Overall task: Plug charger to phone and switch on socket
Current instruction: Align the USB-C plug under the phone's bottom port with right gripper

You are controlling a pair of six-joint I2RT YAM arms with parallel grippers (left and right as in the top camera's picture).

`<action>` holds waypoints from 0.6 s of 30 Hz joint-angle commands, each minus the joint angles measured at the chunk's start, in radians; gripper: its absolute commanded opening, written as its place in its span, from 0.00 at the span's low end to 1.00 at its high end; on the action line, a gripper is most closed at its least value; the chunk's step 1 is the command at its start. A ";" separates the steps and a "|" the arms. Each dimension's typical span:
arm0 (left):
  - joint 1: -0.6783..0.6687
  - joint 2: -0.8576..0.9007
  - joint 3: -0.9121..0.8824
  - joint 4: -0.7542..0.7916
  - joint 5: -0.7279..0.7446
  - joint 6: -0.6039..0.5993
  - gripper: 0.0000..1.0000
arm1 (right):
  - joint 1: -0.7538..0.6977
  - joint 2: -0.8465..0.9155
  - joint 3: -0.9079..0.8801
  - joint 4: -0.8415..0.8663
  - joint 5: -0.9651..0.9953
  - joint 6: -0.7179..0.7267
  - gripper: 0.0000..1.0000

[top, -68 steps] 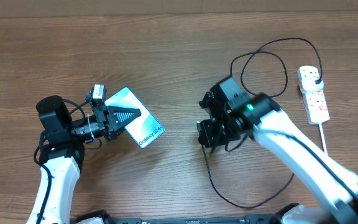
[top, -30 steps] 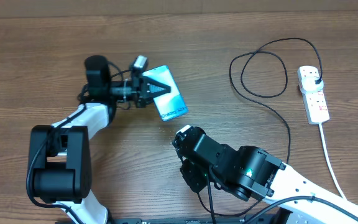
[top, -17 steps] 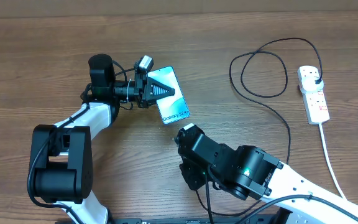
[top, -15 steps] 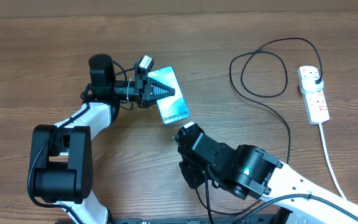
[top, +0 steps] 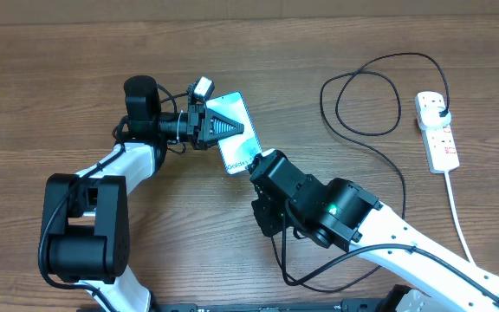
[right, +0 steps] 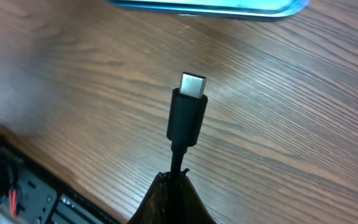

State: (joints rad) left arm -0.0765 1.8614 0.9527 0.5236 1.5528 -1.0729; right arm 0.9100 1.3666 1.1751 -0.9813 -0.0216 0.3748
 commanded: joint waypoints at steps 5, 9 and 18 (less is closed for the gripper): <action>-0.005 0.003 0.024 0.005 0.030 0.056 0.04 | -0.002 0.039 0.019 0.008 -0.079 -0.122 0.04; -0.005 0.003 0.024 0.005 0.030 0.060 0.04 | -0.003 0.039 0.022 0.007 -0.022 -0.122 0.04; -0.032 0.003 0.024 0.005 0.030 0.121 0.04 | -0.003 0.050 0.022 0.048 0.015 -0.168 0.04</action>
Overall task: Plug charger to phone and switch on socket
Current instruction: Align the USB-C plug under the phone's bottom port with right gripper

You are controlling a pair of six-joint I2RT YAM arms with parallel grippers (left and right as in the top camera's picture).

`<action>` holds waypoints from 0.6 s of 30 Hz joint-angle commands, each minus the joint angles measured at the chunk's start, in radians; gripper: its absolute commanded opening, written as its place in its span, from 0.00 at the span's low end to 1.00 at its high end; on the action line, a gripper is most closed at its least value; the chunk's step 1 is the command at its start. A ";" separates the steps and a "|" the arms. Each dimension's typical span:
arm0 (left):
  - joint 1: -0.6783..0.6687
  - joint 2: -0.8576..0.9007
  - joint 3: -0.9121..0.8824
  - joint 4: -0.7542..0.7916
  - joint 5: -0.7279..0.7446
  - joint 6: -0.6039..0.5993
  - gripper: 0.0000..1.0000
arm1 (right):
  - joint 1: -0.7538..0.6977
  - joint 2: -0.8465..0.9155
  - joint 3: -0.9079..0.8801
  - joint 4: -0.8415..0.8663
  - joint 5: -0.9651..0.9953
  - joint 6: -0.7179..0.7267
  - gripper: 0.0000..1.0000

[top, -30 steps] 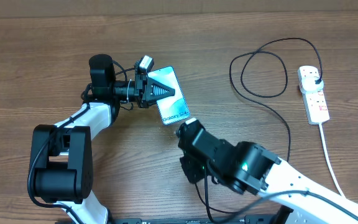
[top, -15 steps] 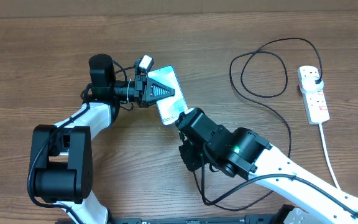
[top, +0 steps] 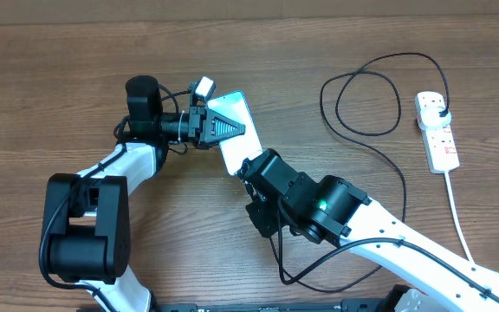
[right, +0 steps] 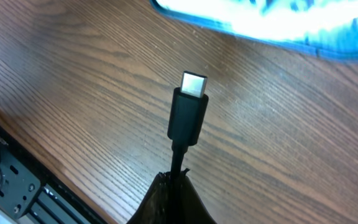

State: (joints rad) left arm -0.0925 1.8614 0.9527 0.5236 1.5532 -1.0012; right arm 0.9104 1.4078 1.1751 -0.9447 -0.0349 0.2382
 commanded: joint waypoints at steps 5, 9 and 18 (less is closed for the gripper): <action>-0.020 0.003 0.024 0.005 0.030 0.060 0.04 | -0.003 0.028 0.022 0.012 0.042 -0.031 0.04; -0.020 0.003 0.024 0.005 0.030 0.077 0.04 | -0.003 0.031 0.022 0.011 0.042 -0.030 0.04; -0.020 0.003 0.024 0.005 0.030 0.115 0.04 | -0.003 0.031 0.022 -0.011 0.042 -0.025 0.04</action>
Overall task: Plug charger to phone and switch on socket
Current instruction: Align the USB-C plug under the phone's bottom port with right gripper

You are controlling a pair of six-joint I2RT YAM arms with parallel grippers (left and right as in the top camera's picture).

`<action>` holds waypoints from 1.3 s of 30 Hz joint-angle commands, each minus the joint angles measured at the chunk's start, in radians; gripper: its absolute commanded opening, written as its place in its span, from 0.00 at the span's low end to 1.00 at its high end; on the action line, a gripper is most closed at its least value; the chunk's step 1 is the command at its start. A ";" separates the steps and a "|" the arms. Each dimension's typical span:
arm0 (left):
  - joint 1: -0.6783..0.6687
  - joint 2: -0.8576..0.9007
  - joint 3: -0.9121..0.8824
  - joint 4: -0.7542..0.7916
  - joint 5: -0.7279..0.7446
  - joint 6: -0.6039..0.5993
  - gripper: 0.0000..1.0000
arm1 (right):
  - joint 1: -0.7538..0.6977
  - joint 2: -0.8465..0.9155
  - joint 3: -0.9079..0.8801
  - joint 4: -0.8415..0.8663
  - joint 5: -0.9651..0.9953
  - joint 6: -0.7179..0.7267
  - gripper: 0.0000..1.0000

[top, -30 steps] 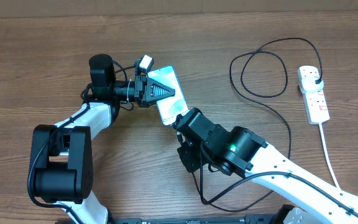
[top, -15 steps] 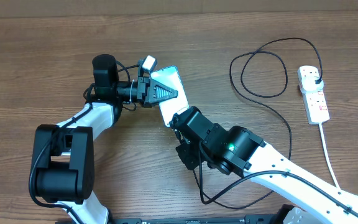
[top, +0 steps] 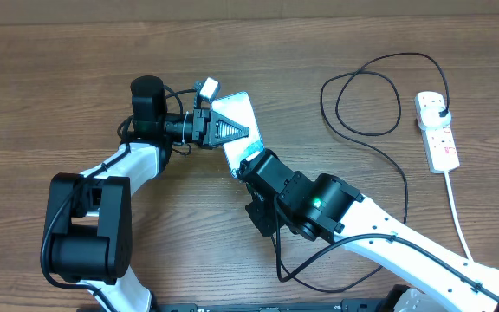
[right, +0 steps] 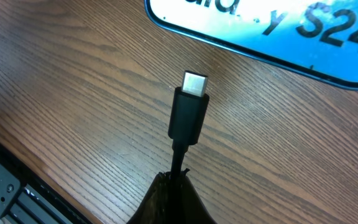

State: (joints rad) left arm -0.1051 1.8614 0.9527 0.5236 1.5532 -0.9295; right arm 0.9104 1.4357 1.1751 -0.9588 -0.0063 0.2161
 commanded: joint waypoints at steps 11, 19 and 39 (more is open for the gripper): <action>-0.007 0.003 0.024 -0.013 0.030 0.043 0.04 | -0.003 0.003 0.022 0.003 0.045 0.072 0.04; -0.007 0.003 0.024 -0.034 0.030 0.043 0.04 | -0.005 0.003 0.022 0.003 0.050 0.076 0.04; -0.006 0.003 0.024 -0.048 0.029 0.029 0.04 | -0.053 0.014 0.022 0.000 -0.108 0.090 0.04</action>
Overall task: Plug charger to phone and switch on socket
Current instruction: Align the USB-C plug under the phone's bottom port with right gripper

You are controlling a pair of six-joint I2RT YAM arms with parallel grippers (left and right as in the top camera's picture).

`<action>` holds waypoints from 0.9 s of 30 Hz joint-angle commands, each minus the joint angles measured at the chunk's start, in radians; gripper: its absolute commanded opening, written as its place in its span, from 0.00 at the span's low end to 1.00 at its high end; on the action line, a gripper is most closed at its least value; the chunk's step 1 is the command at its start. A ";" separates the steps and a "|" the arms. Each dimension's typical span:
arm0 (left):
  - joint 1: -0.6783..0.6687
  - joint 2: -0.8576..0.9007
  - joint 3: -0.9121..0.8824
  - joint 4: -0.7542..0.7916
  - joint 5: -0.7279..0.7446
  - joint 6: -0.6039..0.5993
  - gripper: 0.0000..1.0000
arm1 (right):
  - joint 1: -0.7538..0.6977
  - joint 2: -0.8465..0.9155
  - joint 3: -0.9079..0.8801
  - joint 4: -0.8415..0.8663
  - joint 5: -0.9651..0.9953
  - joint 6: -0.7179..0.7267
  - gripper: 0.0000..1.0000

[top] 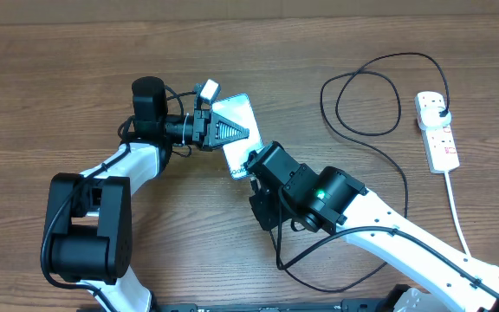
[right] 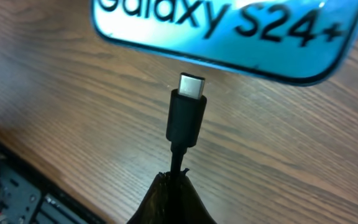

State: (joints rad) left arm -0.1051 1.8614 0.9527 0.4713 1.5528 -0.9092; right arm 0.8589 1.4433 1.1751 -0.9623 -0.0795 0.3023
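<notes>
A pale blue phone (top: 236, 139) lies on the wooden table with "Galaxy S24+" on its lit screen (right: 229, 31). My left gripper (top: 241, 130) rests on the phone's upper half, seemingly shut on it. My right gripper (right: 180, 177) is shut on the black charger cable just behind the USB-C plug (right: 188, 109). The metal tip of the plug sits a short gap below the phone's bottom edge. In the overhead view the right gripper (top: 254, 166) stands at the phone's lower end. The white socket strip (top: 437, 132) lies far right, with the charger's adapter (top: 441, 107) in it.
The black cable (top: 371, 95) loops across the right half of the table from the socket strip and trails under my right arm. A white lead (top: 457, 212) runs from the strip toward the table's front edge. Dark equipment lies past the table edge (right: 5, 180).
My right gripper with the plug has moved up toward the phone's bottom edge; the plug tip now sits just short of it. The left gripper and the phone have scarcely moved.
The right gripper held the plug below and to one side of the phone, with only the phone's edge in its view. Over the following moments the phone's lettering came into view. Now the plug tip is close under the phone's bottom edge, the left gripper holding the phone throughout.
</notes>
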 commanded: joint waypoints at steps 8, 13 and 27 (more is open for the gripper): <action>-0.007 0.003 0.024 -0.001 0.030 -0.019 0.04 | -0.002 0.007 0.022 0.018 -0.006 -0.019 0.04; -0.007 0.003 0.024 -0.003 0.030 -0.033 0.04 | -0.002 0.007 0.022 0.017 0.012 -0.019 0.04; -0.007 0.003 0.024 -0.003 0.030 -0.029 0.04 | -0.002 0.007 0.022 0.044 0.060 -0.033 0.04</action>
State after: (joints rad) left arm -0.1051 1.8614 0.9527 0.4644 1.5524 -0.9360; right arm 0.8589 1.4452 1.1751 -0.9417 -0.0437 0.2867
